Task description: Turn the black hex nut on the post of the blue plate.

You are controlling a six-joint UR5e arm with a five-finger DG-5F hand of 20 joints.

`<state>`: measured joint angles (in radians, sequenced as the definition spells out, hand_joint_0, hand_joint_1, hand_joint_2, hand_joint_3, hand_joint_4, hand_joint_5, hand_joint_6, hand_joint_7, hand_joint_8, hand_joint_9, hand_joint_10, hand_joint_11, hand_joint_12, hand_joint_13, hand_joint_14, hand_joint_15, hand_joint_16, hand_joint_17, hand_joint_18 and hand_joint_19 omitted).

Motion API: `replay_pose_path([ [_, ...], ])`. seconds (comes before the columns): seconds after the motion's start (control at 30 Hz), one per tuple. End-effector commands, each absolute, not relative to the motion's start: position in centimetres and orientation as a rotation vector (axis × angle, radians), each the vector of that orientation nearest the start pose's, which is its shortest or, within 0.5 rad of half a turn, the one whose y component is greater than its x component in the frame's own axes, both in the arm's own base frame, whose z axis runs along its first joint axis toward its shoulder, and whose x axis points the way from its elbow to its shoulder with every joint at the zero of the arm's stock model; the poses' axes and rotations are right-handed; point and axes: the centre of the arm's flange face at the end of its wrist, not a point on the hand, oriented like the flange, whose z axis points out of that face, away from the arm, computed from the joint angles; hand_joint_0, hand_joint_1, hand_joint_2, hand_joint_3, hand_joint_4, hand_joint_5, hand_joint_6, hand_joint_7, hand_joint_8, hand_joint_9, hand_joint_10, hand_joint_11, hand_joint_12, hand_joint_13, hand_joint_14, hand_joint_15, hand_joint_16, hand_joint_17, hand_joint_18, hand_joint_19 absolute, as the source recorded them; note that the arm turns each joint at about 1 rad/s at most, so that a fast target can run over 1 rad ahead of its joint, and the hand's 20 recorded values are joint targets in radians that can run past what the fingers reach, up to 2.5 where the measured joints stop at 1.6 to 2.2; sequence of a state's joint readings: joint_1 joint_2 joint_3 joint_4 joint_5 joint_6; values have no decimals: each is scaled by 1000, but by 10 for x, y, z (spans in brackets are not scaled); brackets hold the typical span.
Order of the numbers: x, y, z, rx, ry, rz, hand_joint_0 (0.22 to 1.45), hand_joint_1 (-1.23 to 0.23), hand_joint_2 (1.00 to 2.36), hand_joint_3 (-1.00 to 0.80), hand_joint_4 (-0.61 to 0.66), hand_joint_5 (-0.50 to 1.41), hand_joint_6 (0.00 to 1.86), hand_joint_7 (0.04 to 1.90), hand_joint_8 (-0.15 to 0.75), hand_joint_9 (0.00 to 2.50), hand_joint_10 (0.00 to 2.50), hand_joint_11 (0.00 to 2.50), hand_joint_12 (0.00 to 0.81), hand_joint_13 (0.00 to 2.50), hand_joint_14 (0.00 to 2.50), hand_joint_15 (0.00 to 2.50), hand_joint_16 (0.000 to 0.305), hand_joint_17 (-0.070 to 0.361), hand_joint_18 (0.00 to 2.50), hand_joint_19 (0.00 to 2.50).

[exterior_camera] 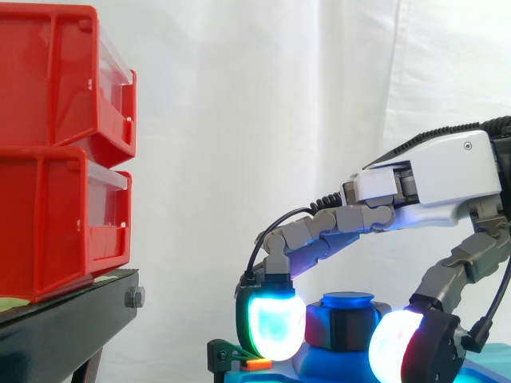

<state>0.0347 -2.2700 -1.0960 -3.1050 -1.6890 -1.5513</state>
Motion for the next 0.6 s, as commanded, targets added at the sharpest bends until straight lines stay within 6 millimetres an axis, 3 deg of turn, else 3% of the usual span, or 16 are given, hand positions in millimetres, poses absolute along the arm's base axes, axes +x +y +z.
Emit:
replay_pose_path([
  [0.0, 739, -96, 287, -102, 1753, 147, 496, -693, 1003, -456, 249, -190, 501, 1107, 273, 319, 0, 14, 378, 143, 0, 0, 49, 110, 40, 141],
  [0.33, 738, -98, 293, -106, 1768, 148, 506, -497, 1003, -463, 253, -184, 501, 1102, 281, 335, 0, 0, 376, 132, 0, 0, 48, 108, 3, 157],
  [0.57, 736, -98, 298, -113, 1792, 149, 525, -520, 1006, -430, 242, -181, 501, 1101, 278, 346, 0, 8, 368, 128, 2, 0, 47, 105, 0, 162],
])
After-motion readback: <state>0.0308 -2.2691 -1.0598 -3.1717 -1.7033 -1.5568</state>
